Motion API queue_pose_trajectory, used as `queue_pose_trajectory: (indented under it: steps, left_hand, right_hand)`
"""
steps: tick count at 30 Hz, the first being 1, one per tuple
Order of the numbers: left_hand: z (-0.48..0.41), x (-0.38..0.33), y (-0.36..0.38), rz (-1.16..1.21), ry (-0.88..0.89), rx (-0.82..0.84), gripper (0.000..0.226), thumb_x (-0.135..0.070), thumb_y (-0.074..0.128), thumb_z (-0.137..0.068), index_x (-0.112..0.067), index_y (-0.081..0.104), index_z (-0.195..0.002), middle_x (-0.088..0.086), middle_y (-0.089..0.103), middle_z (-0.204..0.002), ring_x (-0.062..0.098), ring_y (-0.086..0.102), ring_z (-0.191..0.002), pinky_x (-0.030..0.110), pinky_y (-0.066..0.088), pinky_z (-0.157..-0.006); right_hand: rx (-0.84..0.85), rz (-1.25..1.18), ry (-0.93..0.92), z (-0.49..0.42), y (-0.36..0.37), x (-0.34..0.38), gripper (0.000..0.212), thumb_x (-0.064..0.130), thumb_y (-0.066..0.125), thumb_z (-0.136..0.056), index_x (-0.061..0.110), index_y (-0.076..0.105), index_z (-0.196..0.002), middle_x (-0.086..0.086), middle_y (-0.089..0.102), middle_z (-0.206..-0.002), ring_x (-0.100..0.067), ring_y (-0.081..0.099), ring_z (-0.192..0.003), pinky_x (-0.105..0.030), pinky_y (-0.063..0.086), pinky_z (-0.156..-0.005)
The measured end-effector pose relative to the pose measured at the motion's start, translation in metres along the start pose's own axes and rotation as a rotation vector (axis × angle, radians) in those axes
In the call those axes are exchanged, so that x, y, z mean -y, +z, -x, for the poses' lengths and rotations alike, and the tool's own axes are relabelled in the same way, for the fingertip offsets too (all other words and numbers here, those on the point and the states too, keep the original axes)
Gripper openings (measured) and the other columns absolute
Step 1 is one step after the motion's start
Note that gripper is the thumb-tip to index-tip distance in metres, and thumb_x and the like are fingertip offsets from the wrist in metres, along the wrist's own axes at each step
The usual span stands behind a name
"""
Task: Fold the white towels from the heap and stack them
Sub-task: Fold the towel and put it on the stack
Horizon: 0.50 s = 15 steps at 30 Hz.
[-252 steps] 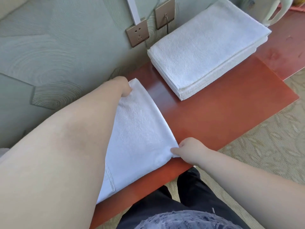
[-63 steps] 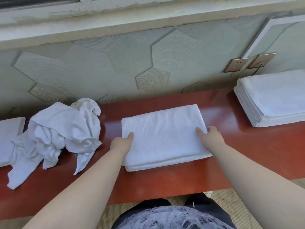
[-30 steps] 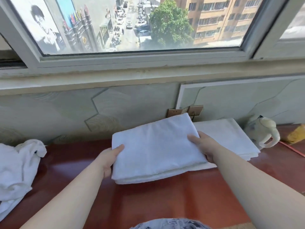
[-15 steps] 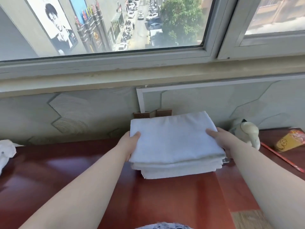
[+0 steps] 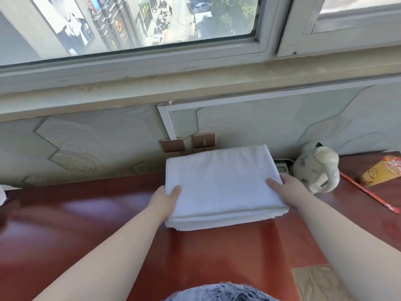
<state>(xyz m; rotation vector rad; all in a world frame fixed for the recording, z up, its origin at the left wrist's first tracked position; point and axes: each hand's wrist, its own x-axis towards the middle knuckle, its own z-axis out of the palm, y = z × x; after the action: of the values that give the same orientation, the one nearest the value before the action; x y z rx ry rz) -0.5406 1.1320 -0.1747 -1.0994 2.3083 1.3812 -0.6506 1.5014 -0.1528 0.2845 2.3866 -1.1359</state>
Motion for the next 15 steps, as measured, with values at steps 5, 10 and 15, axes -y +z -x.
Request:
queue_pose_trajectory:
  steps: [5, 10, 15]
  left_hand:
    - [0.0, 0.003, -0.006, 0.096, -0.101, 0.131, 0.087, -0.08, 0.076, -0.064, -0.019, 0.06, -0.124, -0.003, 0.072, -0.117, 0.017, 0.071, -0.101, 0.037, 0.058, -0.091]
    - [0.019, 0.001, 0.008, -0.246, 0.015, -0.102, 0.082, -0.06, 0.06, -0.095, -0.016, 0.025, -0.155, 0.006, 0.057, -0.139, 0.03, 0.06, -0.119, 0.042, 0.049, -0.098]
    - [0.038, -0.009, 0.042, -0.874, 0.572, -0.283, 0.085, -0.07, 0.033, -0.097, -0.032, 0.002, -0.166, 0.013, -0.004, -0.172, 0.034, 0.001, -0.159, 0.052, 0.006, -0.125]
  right_hand:
    - [-0.051, 0.009, 0.019, -0.005, 0.006, -0.008, 0.036, 0.046, 0.062, -0.098, 0.018, 0.066, -0.12, 0.004, 0.071, -0.1, -0.012, 0.065, -0.083, -0.027, 0.043, -0.063]
    - [-0.191, 0.169, -0.035, 0.001, 0.016, -0.004, 0.054, 0.05, 0.054, -0.101, 0.01, 0.055, -0.137, -0.013, 0.066, -0.128, -0.032, 0.059, -0.112, -0.04, 0.044, -0.089]
    - [-0.415, 0.678, -0.655, 0.021, 0.046, 0.018, 0.062, 0.053, 0.047, -0.099, 0.018, 0.048, -0.15, -0.014, 0.044, -0.153, -0.037, 0.038, -0.144, -0.053, 0.035, -0.117]
